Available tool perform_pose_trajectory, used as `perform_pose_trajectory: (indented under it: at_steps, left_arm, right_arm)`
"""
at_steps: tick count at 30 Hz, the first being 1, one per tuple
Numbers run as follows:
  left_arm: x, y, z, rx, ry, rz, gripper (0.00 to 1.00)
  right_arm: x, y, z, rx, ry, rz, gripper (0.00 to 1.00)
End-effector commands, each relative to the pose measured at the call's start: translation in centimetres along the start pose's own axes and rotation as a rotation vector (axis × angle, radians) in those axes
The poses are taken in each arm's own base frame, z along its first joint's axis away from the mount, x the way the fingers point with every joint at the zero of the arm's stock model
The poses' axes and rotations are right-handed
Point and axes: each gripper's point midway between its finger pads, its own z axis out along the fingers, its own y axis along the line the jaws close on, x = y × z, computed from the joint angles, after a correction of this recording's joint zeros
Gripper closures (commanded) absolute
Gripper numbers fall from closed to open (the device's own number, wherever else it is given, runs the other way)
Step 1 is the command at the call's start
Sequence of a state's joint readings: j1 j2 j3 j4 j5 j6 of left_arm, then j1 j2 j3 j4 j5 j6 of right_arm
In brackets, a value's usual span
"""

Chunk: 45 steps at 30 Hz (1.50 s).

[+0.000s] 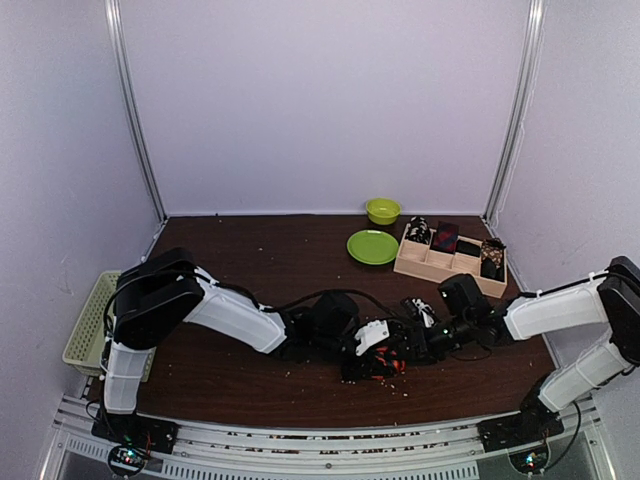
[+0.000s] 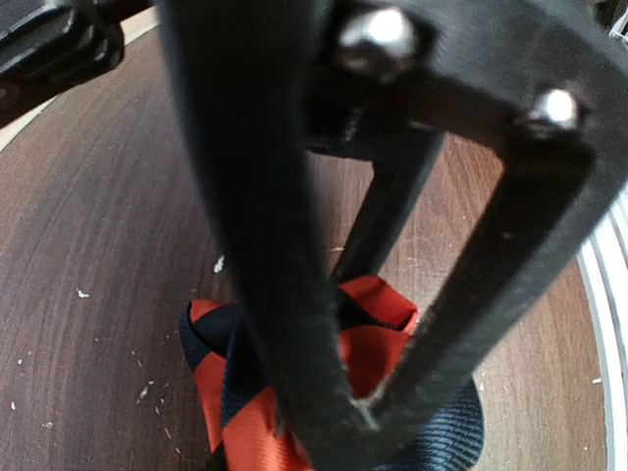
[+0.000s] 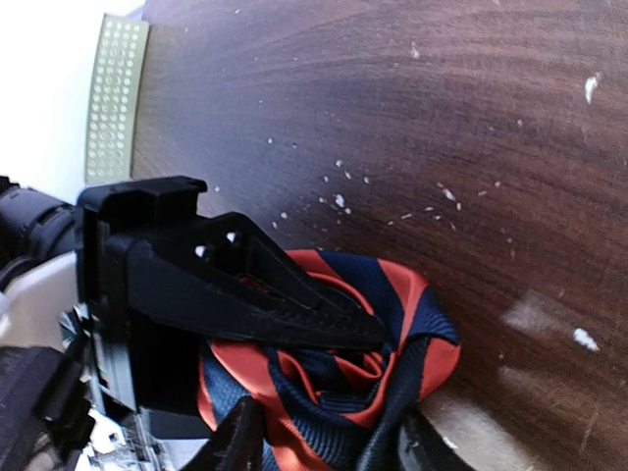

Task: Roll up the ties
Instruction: Roll the tie at the center of the board, then pick up the tie from the center of the board.

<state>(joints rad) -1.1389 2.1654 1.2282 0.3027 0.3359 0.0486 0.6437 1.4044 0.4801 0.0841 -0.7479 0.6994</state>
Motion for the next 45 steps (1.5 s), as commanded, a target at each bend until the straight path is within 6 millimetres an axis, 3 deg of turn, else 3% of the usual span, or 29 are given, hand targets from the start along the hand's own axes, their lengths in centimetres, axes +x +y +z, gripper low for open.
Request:
perform_pose_trajectory:
  at_steps: [1,6,10,12,14,17,30,33,36,40,45]
  left_arm:
    - [5.8,-0.1,0.6,-0.004,0.178,-0.038,0.68]
    - [5.6,-0.1,0.4,-0.009,0.170,-0.034,0.59]
    - [4.4,0.3,-0.9,-0.038,0.118,-0.012,0.37]
    - [2.7,0.4,-1.9,-0.052,0.041,0.004,0.27]
    - [2.3,0.4,-2.7,-0.062,-0.017,0.009,0.20]
    - [1.4,0.1,-3.2,-0.063,-0.107,0.013,0.17]
    - [-1.6,-0.2,-1.6,-0.025,-0.272,-0.020,0.25]
    - [-1.5,-0.1,-1.0,-0.022,-0.260,-0.026,0.32]
    - [-0.5,-0.2,-0.6,-0.021,-0.222,-0.024,0.47]
    - [1.5,-0.6,-0.1,-0.024,-0.138,-0.004,0.63]
    - [3.3,-1.1,0.2,-0.023,-0.066,0.007,0.71]
  right_arm:
    - [-0.1,-0.1,-0.2,0.049,-0.004,-0.036,0.66]
    - [-0.1,-1.0,0.1,0.081,-0.002,-0.018,0.98]
    - [0.2,-1.4,0.2,0.084,-0.002,-0.008,1.00]
    - [0.4,-1.6,0.2,0.083,-0.001,-0.003,1.00]
    - [0.5,-1.7,0.1,0.075,-0.004,0.001,1.00]
    - [0.8,-2.4,0.1,0.075,-0.009,0.006,1.00]
    - [1.0,-2.5,0.0,0.036,-0.022,0.008,1.00]
    - [1.0,-2.4,-0.1,0.031,-0.025,0.009,1.00]
    - [0.8,-2.0,-0.2,0.021,-0.025,0.008,1.00]
    - [0.4,-0.8,-0.4,-0.023,-0.032,0.014,0.80]
    - [-0.3,1.0,-0.7,-0.101,-0.049,0.035,0.55]
